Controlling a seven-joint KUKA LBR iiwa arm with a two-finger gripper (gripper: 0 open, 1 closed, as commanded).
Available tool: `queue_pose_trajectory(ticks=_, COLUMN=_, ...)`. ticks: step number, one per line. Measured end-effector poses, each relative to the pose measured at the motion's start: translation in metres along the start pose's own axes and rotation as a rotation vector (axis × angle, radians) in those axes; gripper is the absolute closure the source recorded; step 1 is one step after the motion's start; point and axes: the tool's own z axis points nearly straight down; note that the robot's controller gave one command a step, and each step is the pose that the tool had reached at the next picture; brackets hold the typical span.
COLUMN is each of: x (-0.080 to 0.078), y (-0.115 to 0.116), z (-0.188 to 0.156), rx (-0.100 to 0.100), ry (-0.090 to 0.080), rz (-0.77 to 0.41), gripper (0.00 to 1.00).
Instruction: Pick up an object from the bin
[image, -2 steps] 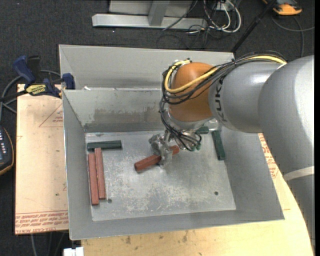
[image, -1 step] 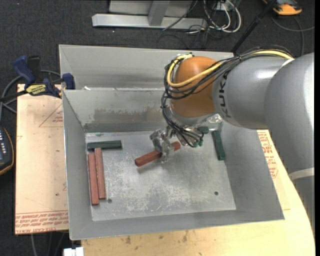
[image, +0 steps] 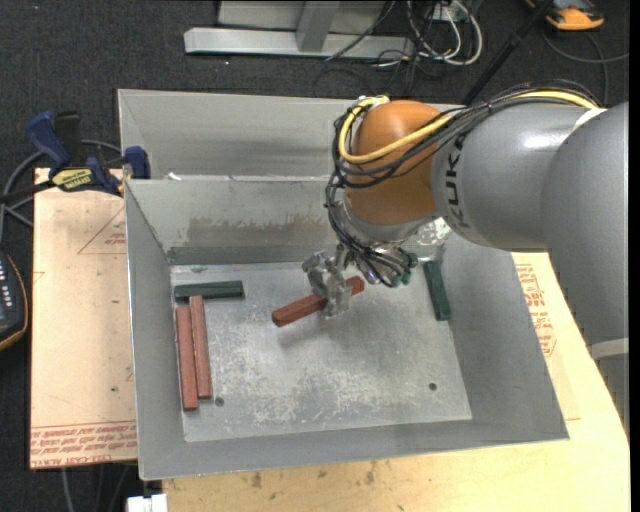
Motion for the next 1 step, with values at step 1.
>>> queue_pose_trajectory(ticks=1, x=-0.0031, y=-0.0001, z=-0.0786, rx=0.002, ry=-0.006, rz=0.001, gripper=1.0)
